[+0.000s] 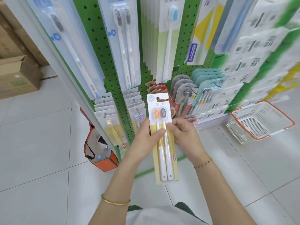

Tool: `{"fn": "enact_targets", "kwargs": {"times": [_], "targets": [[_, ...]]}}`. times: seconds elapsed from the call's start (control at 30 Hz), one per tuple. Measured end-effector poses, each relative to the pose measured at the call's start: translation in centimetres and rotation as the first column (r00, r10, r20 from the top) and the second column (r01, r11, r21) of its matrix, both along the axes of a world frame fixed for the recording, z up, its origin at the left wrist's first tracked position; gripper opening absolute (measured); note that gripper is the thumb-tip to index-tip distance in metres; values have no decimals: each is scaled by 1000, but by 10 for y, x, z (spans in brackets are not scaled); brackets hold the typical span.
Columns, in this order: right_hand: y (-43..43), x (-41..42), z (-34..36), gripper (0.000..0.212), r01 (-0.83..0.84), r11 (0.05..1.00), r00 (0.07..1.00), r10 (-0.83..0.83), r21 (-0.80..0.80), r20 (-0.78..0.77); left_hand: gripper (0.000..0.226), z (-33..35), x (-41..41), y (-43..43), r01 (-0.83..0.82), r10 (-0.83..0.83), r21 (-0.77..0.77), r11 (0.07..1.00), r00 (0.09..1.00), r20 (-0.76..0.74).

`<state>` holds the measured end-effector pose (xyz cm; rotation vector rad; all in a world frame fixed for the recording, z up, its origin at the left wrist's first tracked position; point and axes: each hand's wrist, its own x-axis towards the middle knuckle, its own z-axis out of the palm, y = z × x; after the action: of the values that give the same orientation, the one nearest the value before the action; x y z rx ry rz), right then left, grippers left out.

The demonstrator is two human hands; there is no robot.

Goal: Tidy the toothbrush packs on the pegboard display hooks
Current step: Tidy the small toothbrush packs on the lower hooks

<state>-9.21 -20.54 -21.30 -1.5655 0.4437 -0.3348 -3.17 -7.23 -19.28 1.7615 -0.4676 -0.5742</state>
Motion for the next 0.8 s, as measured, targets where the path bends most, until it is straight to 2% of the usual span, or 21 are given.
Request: {"fn": "enact_targets", "kwargs": {"times": [0.2, 0.43, 0.63, 0.8], "targets": [[-3, -2, -1, 23, 83, 993, 996, -84, 78, 9, 40, -2, -2, 6, 169, -167, 16, 986, 981, -96], [-9, 0, -7, 17, 216, 968, 975, -221, 130, 22, 51, 0, -7, 14, 320, -308, 93, 943, 944, -121], [-16, -1, -6, 20, 361, 922, 928, -370, 139, 42, 69, -3, -9, 15, 412, -402, 273, 870, 911, -92], [-18, -4, -6, 25, 409, 899, 906, -420, 159, 49, 78, 1, -11, 13, 435, -440, 379, 817, 895, -77]]}}
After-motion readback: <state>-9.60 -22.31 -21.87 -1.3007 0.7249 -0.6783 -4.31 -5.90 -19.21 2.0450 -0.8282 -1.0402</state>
